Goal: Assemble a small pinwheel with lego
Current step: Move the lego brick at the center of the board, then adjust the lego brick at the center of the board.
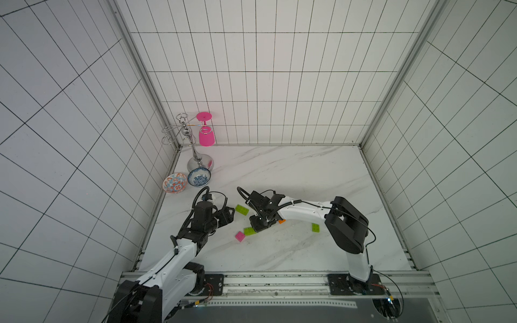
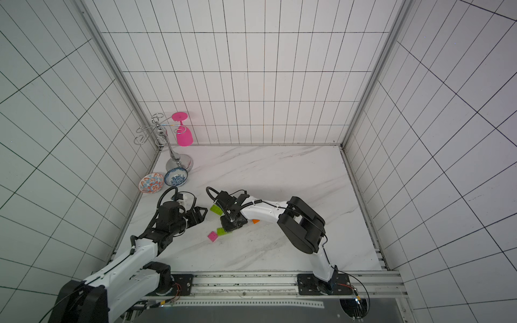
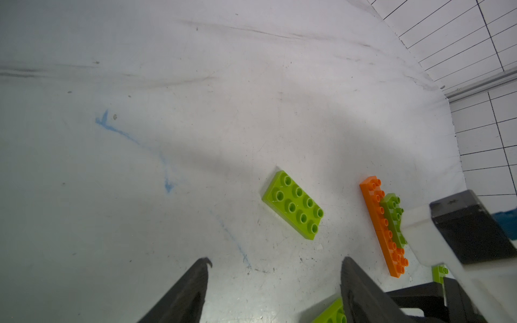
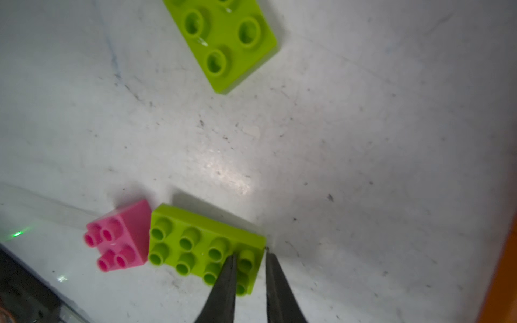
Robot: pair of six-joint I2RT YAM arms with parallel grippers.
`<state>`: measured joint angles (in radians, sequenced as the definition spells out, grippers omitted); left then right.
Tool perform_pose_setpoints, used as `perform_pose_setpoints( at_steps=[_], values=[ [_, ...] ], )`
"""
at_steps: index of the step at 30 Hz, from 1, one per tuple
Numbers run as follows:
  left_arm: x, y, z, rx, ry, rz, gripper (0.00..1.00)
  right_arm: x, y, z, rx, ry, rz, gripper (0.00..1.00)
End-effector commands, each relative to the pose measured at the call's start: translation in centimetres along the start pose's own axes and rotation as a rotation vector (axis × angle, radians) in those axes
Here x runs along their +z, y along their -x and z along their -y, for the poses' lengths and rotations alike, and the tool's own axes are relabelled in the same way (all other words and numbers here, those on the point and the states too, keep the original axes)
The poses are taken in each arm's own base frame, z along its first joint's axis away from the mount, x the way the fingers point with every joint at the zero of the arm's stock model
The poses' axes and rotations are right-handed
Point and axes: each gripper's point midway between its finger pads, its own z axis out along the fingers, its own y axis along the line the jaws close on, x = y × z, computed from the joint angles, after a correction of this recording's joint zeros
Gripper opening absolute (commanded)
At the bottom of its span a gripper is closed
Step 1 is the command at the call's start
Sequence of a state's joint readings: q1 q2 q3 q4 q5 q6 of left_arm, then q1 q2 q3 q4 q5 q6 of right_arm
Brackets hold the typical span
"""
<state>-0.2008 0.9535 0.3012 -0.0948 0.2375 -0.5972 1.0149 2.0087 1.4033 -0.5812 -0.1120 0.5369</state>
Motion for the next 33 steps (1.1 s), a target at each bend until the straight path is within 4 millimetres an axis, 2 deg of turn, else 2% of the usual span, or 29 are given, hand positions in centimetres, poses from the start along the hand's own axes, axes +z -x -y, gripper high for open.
perform_pose_setpoints(
  at_steps=[1,9,12,16,20,23,28,33],
  values=[
    [0.0,1.0,1.1,0.022,-0.033,0.007,0.76,0.5,-1.3,3.7,-0.039,-0.201,-0.062,0.24],
    [0.3,0.5,1.6,0.025,-0.067,-0.012,0.75,-1.0,-2.0,6.7,-0.080,-0.246,-0.086,0.23],
    [0.5,-0.1,2.5,0.048,-0.094,-0.031,0.75,-1.8,-2.8,8.5,-0.118,-0.255,-0.108,0.22],
    [1.0,-1.9,4.8,0.097,-0.139,-0.063,0.75,-3.2,-3.9,10.2,-0.156,-0.287,-0.120,0.21],
    [1.8,-4.4,7.8,0.139,-0.220,-0.111,0.75,-5.5,-2.9,9.3,-0.099,-0.246,-0.037,0.21],
    [2.3,-5.3,9.3,0.142,-0.276,-0.133,0.75,-6.8,-1.9,8.7,0.002,-0.216,0.050,0.21],
    [2.7,-5.2,10.1,0.107,-0.323,-0.140,0.74,-5.8,-2.0,6.6,0.163,-0.138,0.096,0.19],
    [2.4,-3.0,8.5,0.044,-0.321,-0.101,0.74,-4.4,-2.0,3.5,0.154,-0.124,0.085,0.17]
  ],
)
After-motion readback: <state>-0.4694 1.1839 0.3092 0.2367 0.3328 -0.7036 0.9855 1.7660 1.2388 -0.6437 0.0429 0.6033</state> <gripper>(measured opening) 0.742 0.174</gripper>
